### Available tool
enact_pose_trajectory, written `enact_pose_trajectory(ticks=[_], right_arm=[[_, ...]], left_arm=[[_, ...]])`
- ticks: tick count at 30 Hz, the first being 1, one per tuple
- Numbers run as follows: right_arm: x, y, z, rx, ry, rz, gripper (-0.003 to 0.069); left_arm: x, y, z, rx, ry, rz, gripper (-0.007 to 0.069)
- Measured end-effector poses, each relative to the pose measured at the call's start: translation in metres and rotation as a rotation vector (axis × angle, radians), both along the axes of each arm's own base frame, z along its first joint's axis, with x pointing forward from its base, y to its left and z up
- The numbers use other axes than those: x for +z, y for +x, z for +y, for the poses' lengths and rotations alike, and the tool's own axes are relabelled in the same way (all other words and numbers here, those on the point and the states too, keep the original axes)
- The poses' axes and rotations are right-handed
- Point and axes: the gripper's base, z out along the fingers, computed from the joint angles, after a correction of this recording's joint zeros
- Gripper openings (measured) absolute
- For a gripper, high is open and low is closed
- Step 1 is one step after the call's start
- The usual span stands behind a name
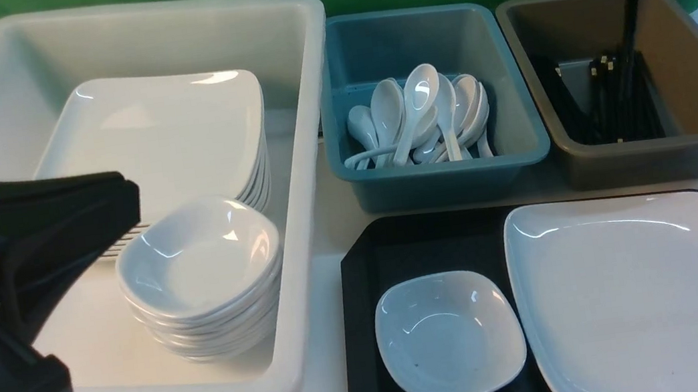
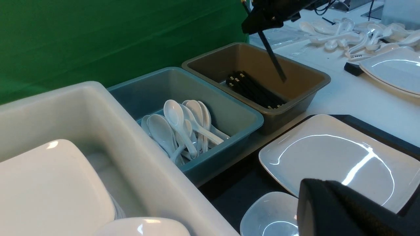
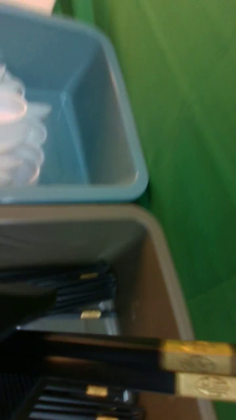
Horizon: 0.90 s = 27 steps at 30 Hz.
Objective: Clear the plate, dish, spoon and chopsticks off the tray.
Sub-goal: Use the right arm to put the chopsticks into the small storage box on the right, then use the right arm to grab a plate from the dinner plate
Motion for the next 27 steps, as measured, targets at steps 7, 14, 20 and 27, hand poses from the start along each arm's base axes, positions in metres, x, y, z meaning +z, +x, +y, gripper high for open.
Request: enact_pose_trajectory(ticks=[7,14,20,27], right_arm=[[0.002,-0.011,0.002,0.073,-0.056,0.086,0.056],[0.082,-0.082,0.03,0.306,-0.172,0.148,0.0162],[0.082,-0.188,0.114,0.404,-0.521,0.346,0.0184],[-0.005,-0.299,0.186,0.617,-0.781,0.433,0.0286]], left_arm=[[0.0,0.0,0.0,0.0,0.0,0.0,0.0006],[-0.001,0.0,0.0,-0.005,0.011,0.001,0.0006],[-0.003,-0.002,0.0,-0.032,0.077,-0.014,0.0006],[-0.004,-0.002,0.0,-0.035,0.081,-0.014,0.0006]])
